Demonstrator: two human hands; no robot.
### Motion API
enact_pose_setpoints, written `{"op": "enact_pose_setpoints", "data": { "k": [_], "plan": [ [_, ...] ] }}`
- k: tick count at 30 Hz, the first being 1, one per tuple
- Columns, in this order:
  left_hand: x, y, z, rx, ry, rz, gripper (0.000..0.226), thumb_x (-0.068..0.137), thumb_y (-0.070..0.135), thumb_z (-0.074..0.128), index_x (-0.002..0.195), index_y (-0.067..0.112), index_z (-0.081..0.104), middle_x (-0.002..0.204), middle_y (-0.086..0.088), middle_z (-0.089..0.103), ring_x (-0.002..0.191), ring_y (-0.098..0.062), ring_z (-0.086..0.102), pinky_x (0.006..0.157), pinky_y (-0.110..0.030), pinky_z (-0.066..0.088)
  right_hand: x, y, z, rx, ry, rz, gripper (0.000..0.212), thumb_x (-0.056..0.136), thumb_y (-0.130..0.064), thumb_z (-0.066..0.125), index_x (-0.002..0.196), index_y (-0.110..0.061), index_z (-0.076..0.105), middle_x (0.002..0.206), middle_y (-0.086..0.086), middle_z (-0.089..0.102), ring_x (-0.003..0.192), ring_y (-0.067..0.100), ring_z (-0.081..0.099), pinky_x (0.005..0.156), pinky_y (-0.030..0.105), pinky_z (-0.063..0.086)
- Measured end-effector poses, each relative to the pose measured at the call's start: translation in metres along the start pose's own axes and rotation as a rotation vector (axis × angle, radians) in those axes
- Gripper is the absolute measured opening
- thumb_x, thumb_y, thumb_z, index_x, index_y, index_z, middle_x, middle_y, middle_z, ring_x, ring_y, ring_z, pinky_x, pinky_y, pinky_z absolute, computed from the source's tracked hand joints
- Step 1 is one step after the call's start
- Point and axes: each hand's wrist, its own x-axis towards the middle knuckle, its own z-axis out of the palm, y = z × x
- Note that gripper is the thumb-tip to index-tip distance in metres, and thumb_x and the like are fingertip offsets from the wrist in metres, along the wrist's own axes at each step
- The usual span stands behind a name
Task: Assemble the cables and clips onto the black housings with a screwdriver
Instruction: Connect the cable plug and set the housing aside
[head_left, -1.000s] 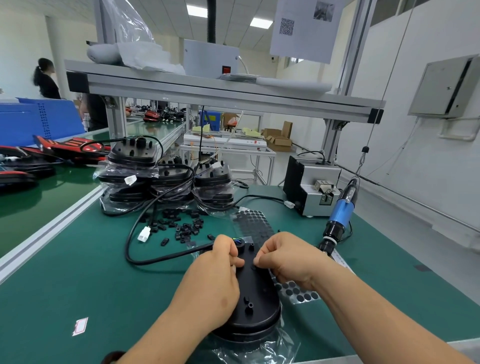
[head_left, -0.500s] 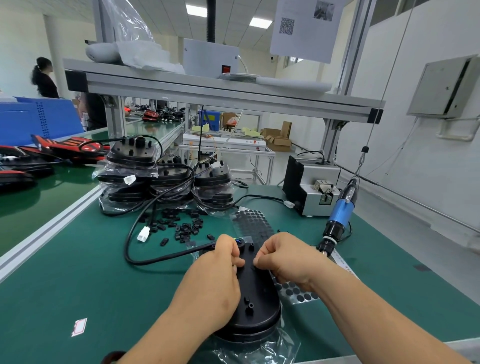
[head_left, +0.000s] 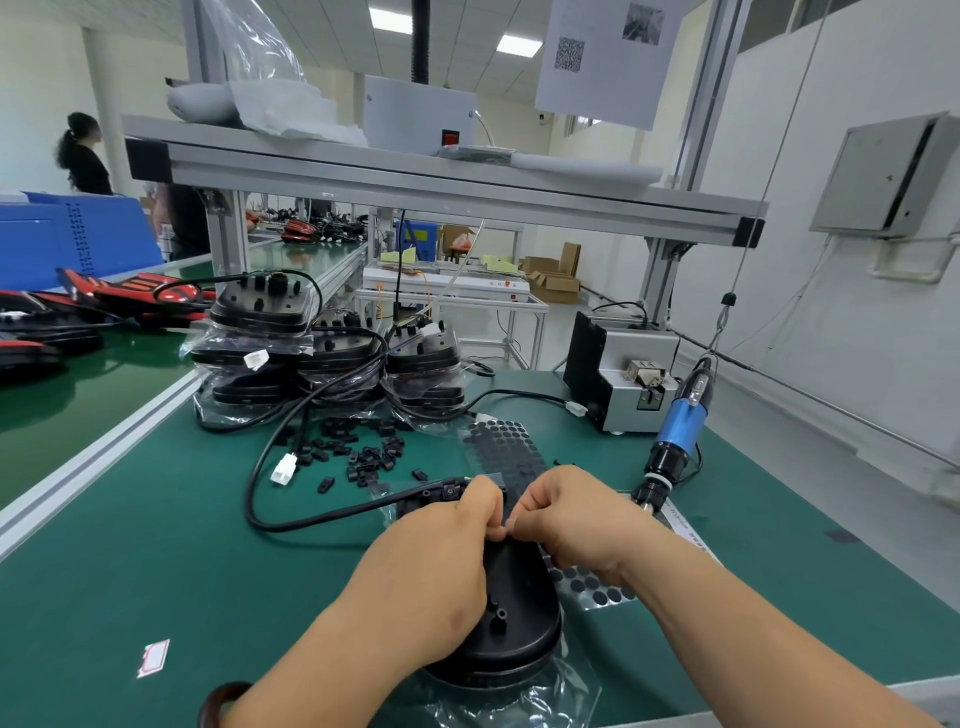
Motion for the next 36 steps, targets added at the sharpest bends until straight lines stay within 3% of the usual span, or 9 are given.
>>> {"op": "enact_pose_setpoints", "data": {
  "k": [4, 7, 9, 13, 20, 25, 31, 34, 36],
  "plan": [
    [0.001, 0.003, -0.004, 0.053, -0.049, 0.037, 0.025, 0.082, 0.009, 0.036, 0.088, 0.030, 0.024, 0.104, 0.007, 0.066, 0.080, -0.020, 0.055, 0.064, -0.040, 0.048, -0.002, -0.003, -0.005, 0.005, 0.019, 0.026, 0.025, 0.085, -0.016, 0.061, 0.067, 0.001, 0.057, 0.059, 0.010, 0.040, 0.050, 0.020, 0.032, 0.048, 0.027, 0.029],
    [0.000, 0.001, -0.003, 0.021, -0.061, 0.026, 0.025, 0.083, 0.006, 0.034, 0.089, 0.027, 0.024, 0.113, 0.012, 0.065, 0.093, -0.013, 0.057, 0.060, -0.032, 0.038, -0.009, 0.000, -0.015, 0.099, 0.239, 0.038, 0.026, 0.091, -0.019, 0.059, 0.073, 0.000, 0.060, 0.061, 0.006, 0.050, 0.054, 0.019, 0.042, 0.050, 0.027, 0.038],
    [-0.001, -0.002, -0.001, -0.002, -0.038, 0.002, 0.025, 0.088, 0.006, 0.035, 0.090, 0.029, 0.025, 0.117, 0.013, 0.064, 0.095, -0.011, 0.058, 0.068, -0.032, 0.046, -0.021, 0.008, -0.016, 0.286, 0.390, 0.033, 0.023, 0.092, -0.014, 0.057, 0.072, -0.005, 0.061, 0.058, 0.003, 0.051, 0.049, 0.014, 0.043, 0.051, 0.028, 0.041],
    [-0.002, -0.002, 0.000, -0.016, 0.001, 0.012, 0.031, 0.089, 0.004, 0.035, 0.089, 0.032, 0.022, 0.118, 0.016, 0.064, 0.077, 0.001, 0.053, 0.066, -0.033, 0.051, -0.048, 0.029, 0.013, 0.452, 0.509, -0.014, 0.015, 0.093, -0.010, 0.057, 0.081, -0.012, 0.066, 0.053, -0.005, 0.056, 0.046, 0.008, 0.048, 0.048, 0.023, 0.045],
    [0.001, 0.002, -0.003, 0.133, -0.085, 0.092, 0.029, 0.091, 0.021, 0.038, 0.088, 0.036, 0.014, 0.117, 0.017, 0.058, 0.085, -0.013, 0.046, 0.061, -0.033, 0.041, -0.057, 0.034, 0.046, 0.168, 0.475, -0.148, 0.017, 0.083, -0.017, 0.070, 0.078, -0.033, 0.065, 0.061, -0.007, 0.059, 0.054, 0.000, 0.050, 0.060, 0.014, 0.043],
    [0.003, 0.006, -0.008, 0.190, -0.132, 0.130, 0.033, 0.091, 0.031, 0.041, 0.084, 0.039, 0.010, 0.081, 0.010, 0.040, 0.065, -0.008, 0.035, 0.062, -0.033, 0.042, -0.058, 0.030, 0.051, 0.066, 0.482, -0.193, 0.039, 0.084, -0.014, 0.067, 0.079, -0.052, 0.060, 0.082, 0.000, 0.065, 0.084, 0.000, 0.057, 0.067, 0.007, 0.043],
    [0.001, 0.011, -0.009, 0.146, -0.145, 0.105, 0.028, 0.085, 0.021, 0.040, 0.087, 0.032, 0.014, 0.111, 0.010, 0.063, 0.096, -0.019, 0.057, 0.068, -0.032, 0.043, -0.057, 0.035, 0.054, 0.063, 0.522, -0.232, 0.026, 0.082, -0.011, 0.068, 0.089, -0.036, 0.075, 0.075, 0.003, 0.061, 0.082, -0.003, 0.058, 0.064, 0.007, 0.041],
    [-0.001, 0.009, -0.008, 0.112, -0.110, 0.099, 0.026, 0.088, 0.024, 0.038, 0.086, 0.034, 0.014, 0.083, 0.015, 0.054, 0.087, -0.013, 0.055, 0.058, -0.029, 0.030, -0.055, 0.038, 0.054, 0.046, 0.556, -0.219, 0.027, 0.081, -0.009, 0.069, 0.085, -0.035, 0.078, 0.068, 0.002, 0.059, 0.068, 0.003, 0.061, 0.057, 0.006, 0.039],
    [-0.002, 0.009, -0.007, 0.103, -0.086, 0.088, 0.024, 0.089, 0.028, 0.037, 0.084, 0.034, 0.014, 0.070, 0.015, 0.046, 0.070, -0.008, 0.047, 0.053, -0.023, 0.029, -0.042, 0.033, 0.044, 0.048, 0.380, -0.100, 0.017, 0.090, -0.016, 0.065, 0.104, -0.019, 0.075, 0.092, 0.006, 0.068, 0.087, 0.011, 0.066, 0.066, 0.011, 0.039]
  ]
}}
